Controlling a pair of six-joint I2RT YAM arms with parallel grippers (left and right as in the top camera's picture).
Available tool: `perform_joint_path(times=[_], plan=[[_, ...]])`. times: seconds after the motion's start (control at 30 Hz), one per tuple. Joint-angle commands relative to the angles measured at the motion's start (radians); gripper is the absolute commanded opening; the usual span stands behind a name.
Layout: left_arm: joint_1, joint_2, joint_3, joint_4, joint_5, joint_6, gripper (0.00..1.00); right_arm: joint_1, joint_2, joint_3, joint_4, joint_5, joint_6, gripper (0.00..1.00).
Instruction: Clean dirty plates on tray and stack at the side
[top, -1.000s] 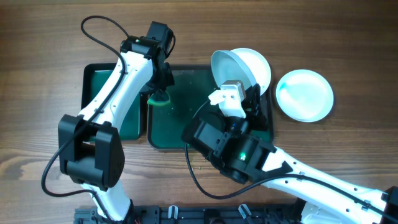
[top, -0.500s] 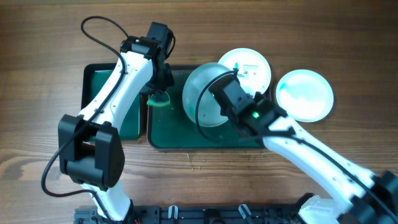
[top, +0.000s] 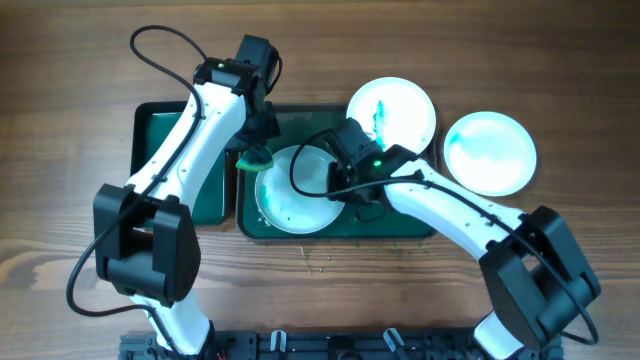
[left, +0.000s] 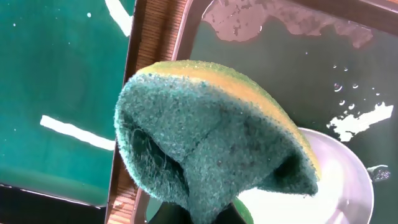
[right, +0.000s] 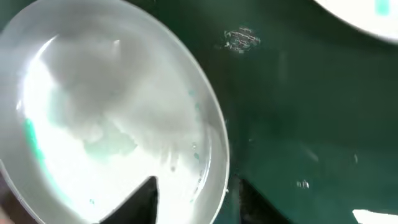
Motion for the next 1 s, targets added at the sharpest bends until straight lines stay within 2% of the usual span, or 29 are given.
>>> perform_joint_path(times=[0.0,0.1,0.2,0.4,0.57,0.63,0.77,0.87,0.97], plan=[[0.000,-0.019,0.016,0.002,0.005,-0.018,0.04,-0.098,0.010,0.008,0.026,-0.167,-0.315,0.51],[0.000,-0.019,0.016,0.003,0.005,-0.018,0.04,-0.174,0.024,0.042,0.032,-0.217,-0.542,0.52],[0.000,-0.019,0.016,0.003,0.005,-0.018,0.04,-0.190,0.066,0.084,0.035,-0.255,-0.651,0.52],[0.000,-0.019,0.016,0.003,0.005,-0.018,0.04,-0.190,0.218,0.193,0.034,-0.312,-0.665,0.50],[0.000,-0.019,0.016,0.003,0.005,-0.018,0.04,-0.190,0.269,0.216,0.086,-0.320,-0.648,0.47],[0.000,-0.019,0.016,0.003,0.005,-0.018,0.04,-0.190,0.293,0.216,0.095,-0.331,-0.641,0.41],[0.000,-0.019,0.016,0.003,0.005,-0.018,0.04,-0.190,0.312,0.216,0.100,-0.338,-0.586,0.18],[0.000,-0.019,0.016,0.003,0.005,-0.018,0.04,-0.190,0.313,0.211,0.092,-0.337,-0.541,0.05],[0.000,-0.019,0.015,0.003,0.006,-0.018,0.04,-0.189,0.313,0.210,0.063,-0.277,-0.421,0.04]])
